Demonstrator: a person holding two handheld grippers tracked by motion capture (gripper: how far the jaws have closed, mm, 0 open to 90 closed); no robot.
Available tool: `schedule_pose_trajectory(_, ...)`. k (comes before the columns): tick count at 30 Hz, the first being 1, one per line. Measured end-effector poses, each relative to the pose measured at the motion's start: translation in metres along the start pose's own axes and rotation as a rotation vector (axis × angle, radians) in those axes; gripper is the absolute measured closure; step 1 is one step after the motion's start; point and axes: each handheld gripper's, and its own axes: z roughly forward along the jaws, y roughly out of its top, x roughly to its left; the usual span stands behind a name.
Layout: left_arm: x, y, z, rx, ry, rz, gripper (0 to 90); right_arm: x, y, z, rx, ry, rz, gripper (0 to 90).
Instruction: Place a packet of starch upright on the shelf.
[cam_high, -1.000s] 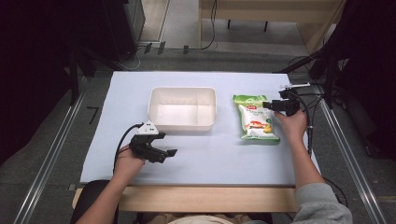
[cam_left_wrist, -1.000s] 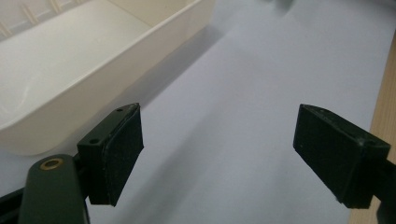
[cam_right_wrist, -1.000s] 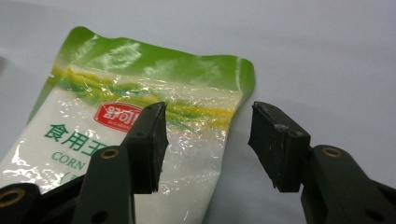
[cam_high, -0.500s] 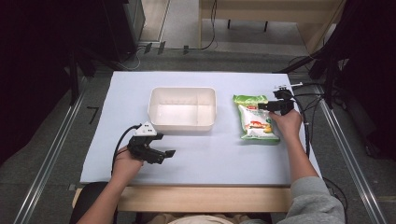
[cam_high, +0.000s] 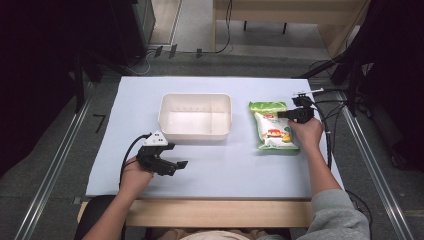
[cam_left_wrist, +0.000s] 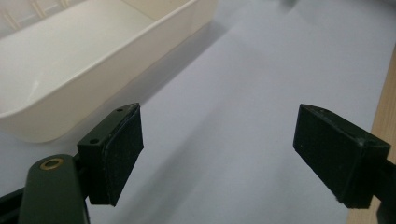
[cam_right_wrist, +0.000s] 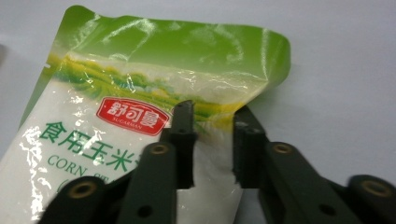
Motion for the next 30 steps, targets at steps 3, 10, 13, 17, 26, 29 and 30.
schedule_pose_trajectory(3,0.000,0.000,0.000,-0.004,-0.002,0.000,16.6,0.002,0.000,0.001,0.012,0.014,0.004,87.5)
schedule_pose_trajectory(10,0.001,0.000,-0.001,-0.006,-0.002,-0.005,16.6,0.008,0.005,-0.011,-0.010,0.014,-0.021,90.0)
schedule_pose_trajectory(13,0.001,0.000,-0.001,-0.011,-0.004,-0.005,16.6,0.016,0.008,-0.025,-0.040,0.012,-0.047,90.0)
schedule_pose_trajectory(17,0.001,0.001,-0.001,-0.012,-0.005,-0.005,16.6,0.022,0.009,-0.036,-0.059,0.007,-0.068,90.0)
schedule_pose_trajectory(26,0.003,0.003,0.000,-0.018,-0.012,-0.007,16.6,0.043,0.010,-0.078,-0.135,0.065,-0.126,90.0)
schedule_pose_trajectory(29,0.003,0.004,0.001,-0.019,-0.015,-0.003,16.6,0.052,0.010,-0.089,-0.148,0.084,-0.148,90.0)
schedule_pose_trajectory(30,0.003,0.004,0.001,-0.018,-0.015,-0.003,16.6,0.056,0.009,-0.093,-0.152,0.094,-0.161,90.0)
